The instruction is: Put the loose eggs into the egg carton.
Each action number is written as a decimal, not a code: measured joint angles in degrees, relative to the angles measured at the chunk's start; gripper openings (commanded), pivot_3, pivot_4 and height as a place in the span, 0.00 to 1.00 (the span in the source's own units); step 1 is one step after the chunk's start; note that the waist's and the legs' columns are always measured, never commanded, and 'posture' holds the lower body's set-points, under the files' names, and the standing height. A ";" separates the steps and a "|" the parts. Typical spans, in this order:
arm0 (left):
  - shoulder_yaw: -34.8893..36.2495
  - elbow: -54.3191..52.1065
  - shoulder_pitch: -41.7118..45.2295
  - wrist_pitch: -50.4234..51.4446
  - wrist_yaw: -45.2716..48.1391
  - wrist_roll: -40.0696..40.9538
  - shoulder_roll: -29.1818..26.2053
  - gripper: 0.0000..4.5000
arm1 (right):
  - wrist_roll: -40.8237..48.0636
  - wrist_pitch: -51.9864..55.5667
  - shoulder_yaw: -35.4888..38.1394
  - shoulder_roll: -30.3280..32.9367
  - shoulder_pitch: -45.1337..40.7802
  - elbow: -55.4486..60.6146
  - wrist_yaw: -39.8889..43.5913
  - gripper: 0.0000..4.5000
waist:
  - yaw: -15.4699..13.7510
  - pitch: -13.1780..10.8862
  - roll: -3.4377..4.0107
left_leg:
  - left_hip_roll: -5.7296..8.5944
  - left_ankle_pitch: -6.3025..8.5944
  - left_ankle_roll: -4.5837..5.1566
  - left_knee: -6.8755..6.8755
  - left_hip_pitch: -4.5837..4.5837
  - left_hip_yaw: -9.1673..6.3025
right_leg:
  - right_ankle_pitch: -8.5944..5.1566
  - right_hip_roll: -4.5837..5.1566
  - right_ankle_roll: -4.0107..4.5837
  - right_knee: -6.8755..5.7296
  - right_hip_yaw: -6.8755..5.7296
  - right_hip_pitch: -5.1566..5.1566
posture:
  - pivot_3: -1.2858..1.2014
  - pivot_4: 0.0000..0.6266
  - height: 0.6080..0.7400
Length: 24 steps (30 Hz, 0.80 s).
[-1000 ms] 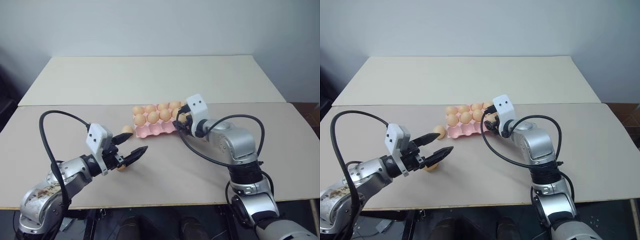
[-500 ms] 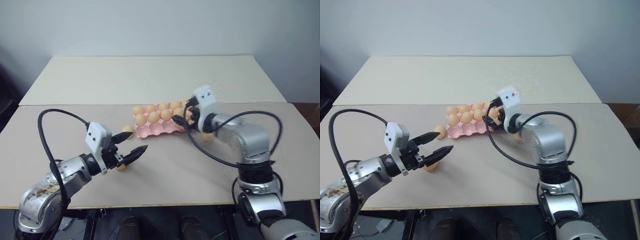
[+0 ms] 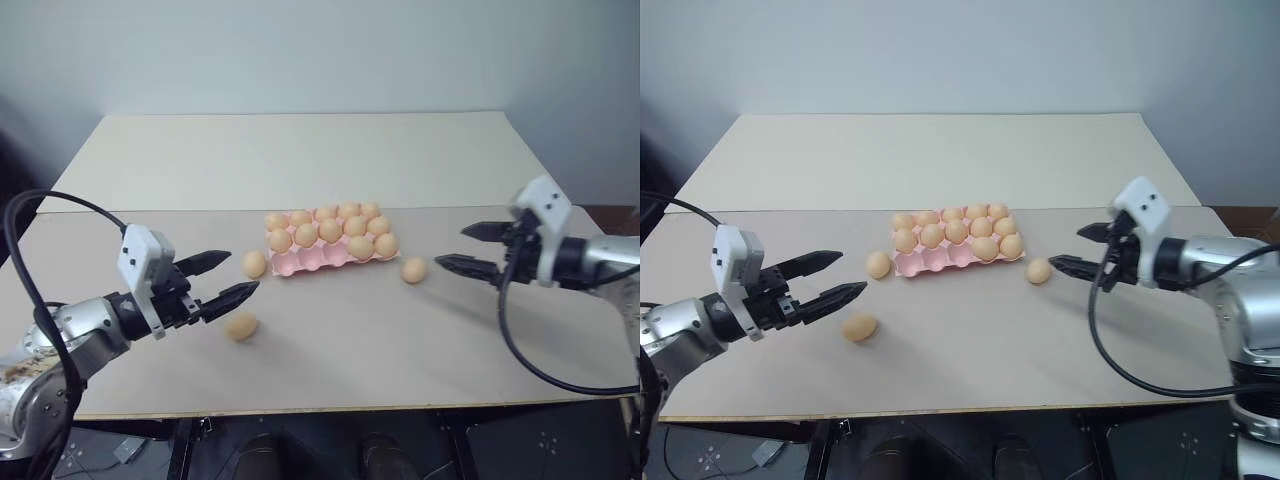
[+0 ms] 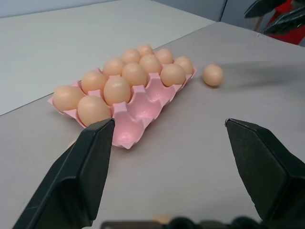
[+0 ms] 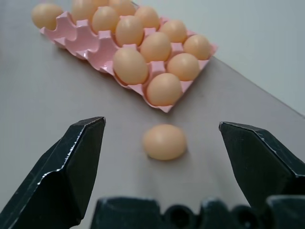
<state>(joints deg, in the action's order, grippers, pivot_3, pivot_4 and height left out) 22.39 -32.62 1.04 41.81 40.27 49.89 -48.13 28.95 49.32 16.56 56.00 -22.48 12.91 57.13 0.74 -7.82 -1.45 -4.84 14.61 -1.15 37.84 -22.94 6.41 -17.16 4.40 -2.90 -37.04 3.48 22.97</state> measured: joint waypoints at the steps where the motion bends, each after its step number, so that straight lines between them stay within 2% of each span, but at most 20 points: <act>1: 0.48 0.54 -0.02 0.00 0.79 0.01 -0.24 0.90 | 0.45 -0.85 1.69 1.00 1.31 -0.99 1.06 0.99 | -0.05 0.00 0.00 | 0.00 0.00 0.00 0.00 0.00 0.00 | 0.00 0.01 0.00 0.01 0.00 0.00 | 0.52 0.24 1.00; 5: 0.99 2.14 -0.06 0.00 2.81 -0.08 -1.14 0.90 | 1.05 -5.15 6.20 3.51 6.68 -3.79 5.35 0.99 | -0.10 0.00 0.00 | 0.00 0.00 0.00 0.00 0.02 0.00 | 0.00 0.00 0.00 0.02 -0.01 -0.04 | 0.52 0.24 1.00; 10: 0.98 2.28 0.02 0.00 4.33 -0.09 -1.83 0.90 | 1.05 -7.82 9.42 4.81 10.02 -6.07 6.93 0.99 | 0.06 0.00 0.00 | 0.00 0.00 0.00 0.00 0.15 0.00 | 0.00 0.00 0.00 0.01 0.00 -0.17 | 0.52 0.24 1.00; 21: 0.85 3.60 0.23 -0.01 5.58 -0.40 -2.13 0.90 | 1.76 -8.06 9.40 3.12 11.31 -4.28 4.50 0.99 | -0.07 0.00 0.00 | 0.00 0.01 0.01 0.00 0.34 -0.02 | 0.00 0.00 -0.01 0.05 -0.02 -0.43 | 0.52 0.24 1.00; 24: 1.04 3.86 -0.77 -0.18 5.49 -1.70 -2.26 0.90 | 2.15 -5.65 7.76 2.17 8.93 -3.16 1.56 0.99 | 0.21 0.00 0.00 | -0.01 0.01 0.01 0.00 0.42 0.00 | 0.00 0.00 -0.01 0.04 -0.01 -0.46 | 0.52 0.24 1.00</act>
<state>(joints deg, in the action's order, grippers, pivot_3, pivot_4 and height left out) 23.43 -28.76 0.27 41.64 45.77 48.19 -50.39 31.09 43.68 24.32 58.17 -13.56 9.74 58.69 0.95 -7.82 -1.45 -4.85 14.62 -1.13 37.84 -22.52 6.40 -17.16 4.39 -2.90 -37.00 3.48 22.51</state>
